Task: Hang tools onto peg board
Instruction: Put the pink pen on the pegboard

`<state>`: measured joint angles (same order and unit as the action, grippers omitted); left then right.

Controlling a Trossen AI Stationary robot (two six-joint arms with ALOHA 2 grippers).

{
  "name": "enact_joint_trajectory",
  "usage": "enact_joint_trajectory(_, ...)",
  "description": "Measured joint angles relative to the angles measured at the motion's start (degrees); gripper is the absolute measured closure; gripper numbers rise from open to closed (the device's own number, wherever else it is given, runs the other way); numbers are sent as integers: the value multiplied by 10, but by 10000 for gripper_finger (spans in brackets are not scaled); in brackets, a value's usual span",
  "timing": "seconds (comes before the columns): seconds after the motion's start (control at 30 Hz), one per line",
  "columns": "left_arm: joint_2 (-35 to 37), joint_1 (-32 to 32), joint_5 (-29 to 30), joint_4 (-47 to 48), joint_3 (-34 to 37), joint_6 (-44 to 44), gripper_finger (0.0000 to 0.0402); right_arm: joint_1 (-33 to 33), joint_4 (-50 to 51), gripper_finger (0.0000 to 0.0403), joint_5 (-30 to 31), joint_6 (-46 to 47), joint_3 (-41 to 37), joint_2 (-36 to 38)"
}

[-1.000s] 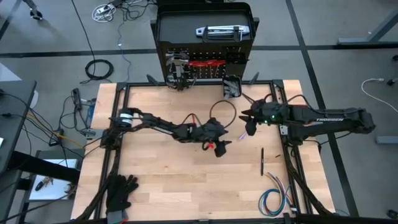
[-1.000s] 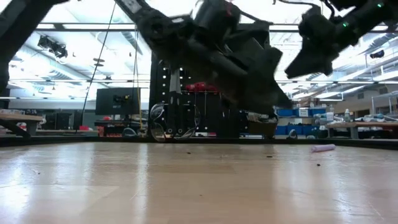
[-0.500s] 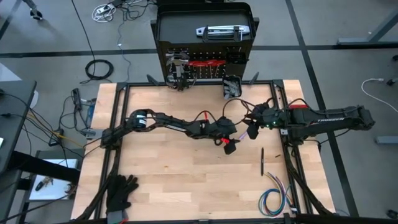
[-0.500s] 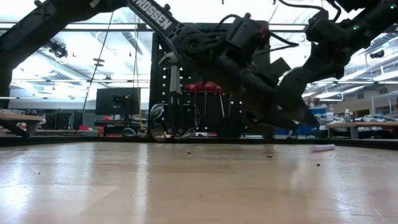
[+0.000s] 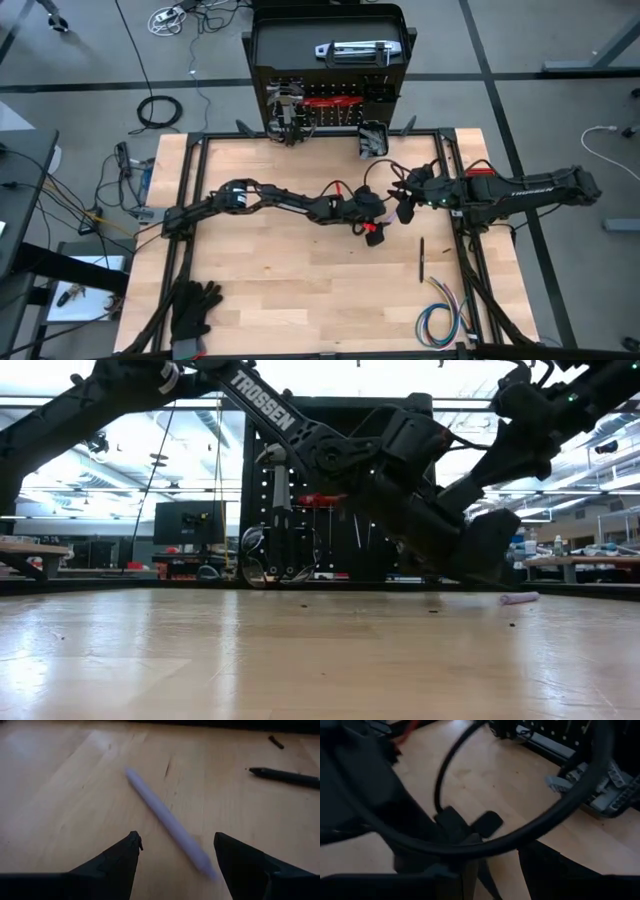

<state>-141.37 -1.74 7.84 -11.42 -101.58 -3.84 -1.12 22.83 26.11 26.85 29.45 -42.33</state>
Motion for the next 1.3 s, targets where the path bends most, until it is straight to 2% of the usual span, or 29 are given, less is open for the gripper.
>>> enact_joint_trajectory(0.17,-21,0,-1,11,-21,33,154,-13,-9,258,0,2,0,0)
enact_joint_trajectory(0.27,-25,-1,0,33,-28,42,178,-21,-9,258,0,6,0,0)
enact_joint_trajectory(0.37,-23,-1,0,64,-30,64,228,-27,-9,258,0,6,0,0)
enact_joint_trajectory(0.53,-20,0,-2,145,-45,101,358,-36,-12,258,0,6,0,0)
enact_joint_trajectory(0.6,-20,-1,0,194,-66,106,384,-37,-12,258,0,6,0,0)
enact_joint_trajectory(0.73,-22,-5,5,280,-113,116,387,-37,-1,258,-3,6,0,0)
enact_joint_trajectory(0.9,-26,-13,10,402,-180,139,392,-37,38,258,-74,5,0,-2)
enact_joint_trajectory(1.0,-27,-17,-1,477,-214,151,393,-38,71,258,-87,6,0,-13)
enact_joint_trajectory(1.13,-22,-22,-16,546,-230,159,401,-38,97,258,-89,7,0,-46)
enact_joint_trajectory(1.3,-11,-24,-26,578,-227,165,400,-38,96,258,-100,12,0,-73)
